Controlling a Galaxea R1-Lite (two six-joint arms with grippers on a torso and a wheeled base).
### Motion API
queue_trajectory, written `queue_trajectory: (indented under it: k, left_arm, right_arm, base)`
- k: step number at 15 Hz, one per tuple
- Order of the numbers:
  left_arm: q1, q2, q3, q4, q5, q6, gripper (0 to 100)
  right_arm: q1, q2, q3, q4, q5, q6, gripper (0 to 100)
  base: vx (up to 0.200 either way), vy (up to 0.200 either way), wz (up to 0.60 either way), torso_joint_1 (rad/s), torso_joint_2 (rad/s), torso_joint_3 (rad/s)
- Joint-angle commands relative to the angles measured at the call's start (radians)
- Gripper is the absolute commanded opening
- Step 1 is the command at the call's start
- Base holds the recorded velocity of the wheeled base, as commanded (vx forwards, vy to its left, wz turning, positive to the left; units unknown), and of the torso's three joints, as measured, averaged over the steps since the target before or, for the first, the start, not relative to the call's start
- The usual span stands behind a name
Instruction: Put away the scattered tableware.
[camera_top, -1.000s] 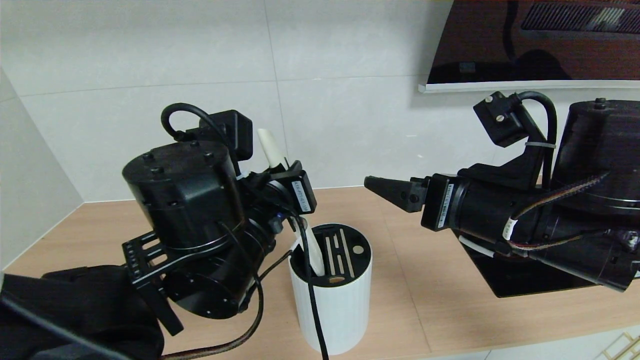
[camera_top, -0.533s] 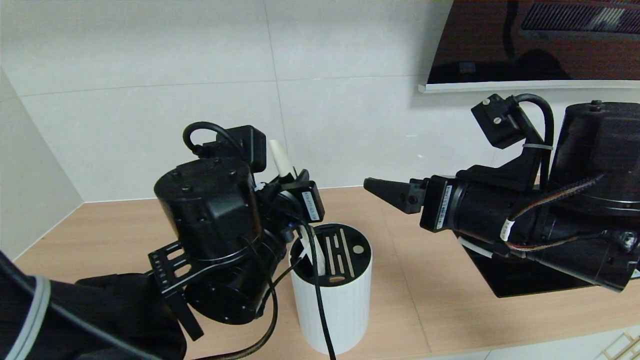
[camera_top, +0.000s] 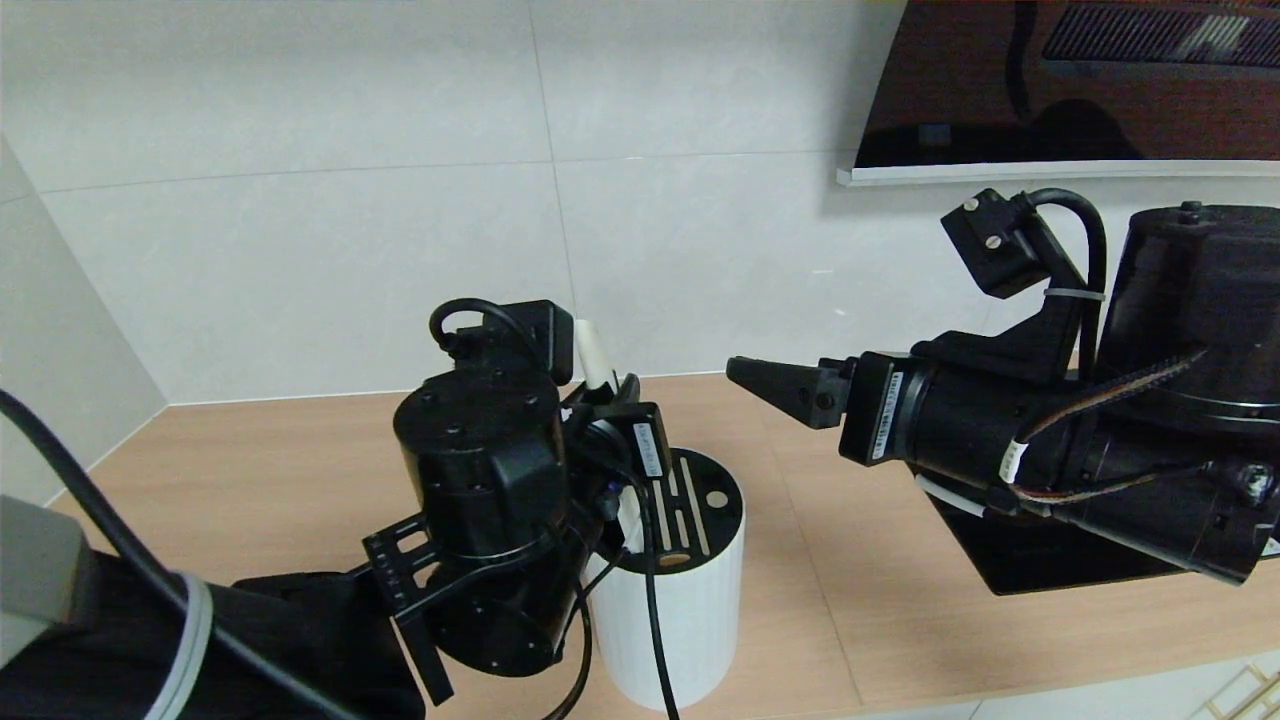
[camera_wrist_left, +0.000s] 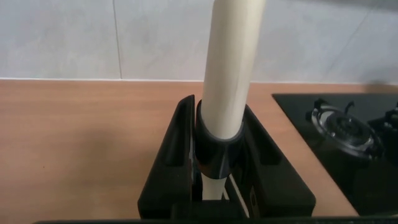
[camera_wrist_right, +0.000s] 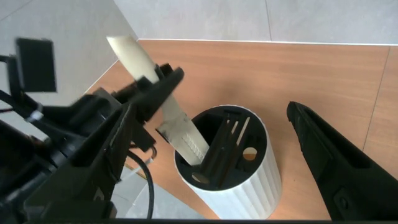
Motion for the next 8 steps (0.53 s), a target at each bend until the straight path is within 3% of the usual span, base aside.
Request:
queue_trajectory:
  k: [1, 8]
  left_arm:
    - [-0.009, 0.019, 0.008, -0.005, 0.001, -0.001, 0]
    - [-0.025, 0.079, 0.034, -0.063, 0.016, 0.001, 0]
  right_arm:
    - [0.000, 0.002, 0.000, -0.001, 0.000, 0.000, 100]
    - [0.000, 0.002, 0.000, 0.001, 0.000, 0.000, 100]
  base:
    - [0.000, 0.000, 0.00, 0.000, 0.00, 0.000]
    - [0.000, 0.000, 0.00, 0.000, 0.00, 0.000]
